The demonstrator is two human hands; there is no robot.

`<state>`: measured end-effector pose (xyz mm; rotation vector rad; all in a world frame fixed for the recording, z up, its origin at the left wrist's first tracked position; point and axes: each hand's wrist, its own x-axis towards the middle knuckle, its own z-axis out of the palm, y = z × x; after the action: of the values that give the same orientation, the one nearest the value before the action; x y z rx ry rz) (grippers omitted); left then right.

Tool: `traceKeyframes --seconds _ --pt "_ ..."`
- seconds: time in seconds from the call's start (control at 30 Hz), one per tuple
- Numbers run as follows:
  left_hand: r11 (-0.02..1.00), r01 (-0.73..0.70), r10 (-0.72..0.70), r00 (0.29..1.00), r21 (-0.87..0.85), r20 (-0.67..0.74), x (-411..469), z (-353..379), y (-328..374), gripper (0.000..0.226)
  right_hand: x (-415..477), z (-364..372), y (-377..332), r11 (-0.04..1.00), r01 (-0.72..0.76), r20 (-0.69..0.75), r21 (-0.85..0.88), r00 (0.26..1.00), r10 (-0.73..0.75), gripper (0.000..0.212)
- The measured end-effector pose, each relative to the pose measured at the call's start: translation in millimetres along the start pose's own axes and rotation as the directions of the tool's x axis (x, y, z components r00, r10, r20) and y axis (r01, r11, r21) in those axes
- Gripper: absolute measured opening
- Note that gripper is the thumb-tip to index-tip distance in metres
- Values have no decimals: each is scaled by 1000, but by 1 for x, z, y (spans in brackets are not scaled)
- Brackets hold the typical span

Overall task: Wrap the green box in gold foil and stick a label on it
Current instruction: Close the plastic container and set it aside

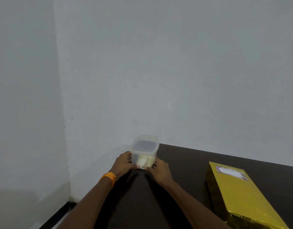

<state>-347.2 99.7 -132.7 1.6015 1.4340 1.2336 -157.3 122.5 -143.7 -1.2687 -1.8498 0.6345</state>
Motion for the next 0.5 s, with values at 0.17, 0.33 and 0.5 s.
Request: traceKeyframes --seconds 0.17,0.33,0.5 --pt "999 15 -15 1000 29 22 20 -2 0 80 25 9 15 1000 0 -10 -22 1000 0 36" --pt "995 72 -68 996 66 -51 16 5 -3 75 21 2 10 998 -24 40 -57 999 26 41" --pt "987 68 2 898 145 -440 -27 26 21 30 -8 -20 -9 986 -79 104 -148 990 95 21"
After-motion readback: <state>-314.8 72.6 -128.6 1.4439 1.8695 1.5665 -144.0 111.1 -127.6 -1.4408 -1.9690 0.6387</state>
